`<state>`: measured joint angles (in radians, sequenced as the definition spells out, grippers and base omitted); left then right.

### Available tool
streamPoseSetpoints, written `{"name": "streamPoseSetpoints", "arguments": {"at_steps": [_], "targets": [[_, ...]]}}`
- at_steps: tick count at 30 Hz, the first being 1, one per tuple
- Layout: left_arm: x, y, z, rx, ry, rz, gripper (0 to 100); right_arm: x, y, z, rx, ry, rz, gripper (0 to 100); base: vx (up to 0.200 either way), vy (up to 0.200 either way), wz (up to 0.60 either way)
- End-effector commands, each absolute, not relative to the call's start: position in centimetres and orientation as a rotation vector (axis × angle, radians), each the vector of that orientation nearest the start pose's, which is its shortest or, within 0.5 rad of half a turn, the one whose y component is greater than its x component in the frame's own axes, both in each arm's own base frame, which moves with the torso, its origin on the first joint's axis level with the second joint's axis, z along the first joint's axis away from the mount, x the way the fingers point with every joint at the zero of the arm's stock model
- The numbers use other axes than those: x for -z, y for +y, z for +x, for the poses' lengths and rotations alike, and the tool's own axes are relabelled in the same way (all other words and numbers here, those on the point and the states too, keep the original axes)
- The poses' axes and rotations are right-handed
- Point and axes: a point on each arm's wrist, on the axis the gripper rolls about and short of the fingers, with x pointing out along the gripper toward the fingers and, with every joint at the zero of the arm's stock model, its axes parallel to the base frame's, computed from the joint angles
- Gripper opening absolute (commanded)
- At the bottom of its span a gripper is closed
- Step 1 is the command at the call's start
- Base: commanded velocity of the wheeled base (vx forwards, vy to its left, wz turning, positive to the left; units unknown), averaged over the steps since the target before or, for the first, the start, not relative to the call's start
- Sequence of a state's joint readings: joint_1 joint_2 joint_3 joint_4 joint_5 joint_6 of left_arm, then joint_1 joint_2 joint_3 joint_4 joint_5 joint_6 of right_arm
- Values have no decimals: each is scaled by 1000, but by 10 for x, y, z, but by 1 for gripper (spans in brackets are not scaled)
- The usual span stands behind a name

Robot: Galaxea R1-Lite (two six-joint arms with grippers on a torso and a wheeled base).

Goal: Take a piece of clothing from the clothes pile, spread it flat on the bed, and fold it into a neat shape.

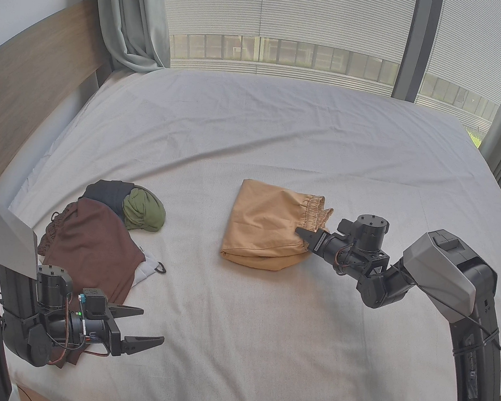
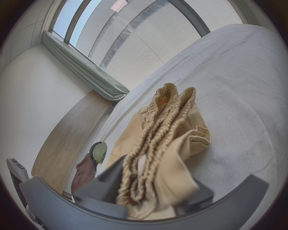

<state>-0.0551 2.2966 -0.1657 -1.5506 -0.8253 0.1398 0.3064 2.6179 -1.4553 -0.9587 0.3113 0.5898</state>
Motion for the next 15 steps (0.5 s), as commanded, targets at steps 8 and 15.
{"name": "streamPoseSetpoints", "arguments": {"at_steps": [8,15], "targets": [[16,-30,249,890,493,-97,100,25,146,432,-547,474,322,100,0,0,0],[15,-30,249,889,487,-95,100,35,163,391,-603,588,264,100,0,0,0]]}}
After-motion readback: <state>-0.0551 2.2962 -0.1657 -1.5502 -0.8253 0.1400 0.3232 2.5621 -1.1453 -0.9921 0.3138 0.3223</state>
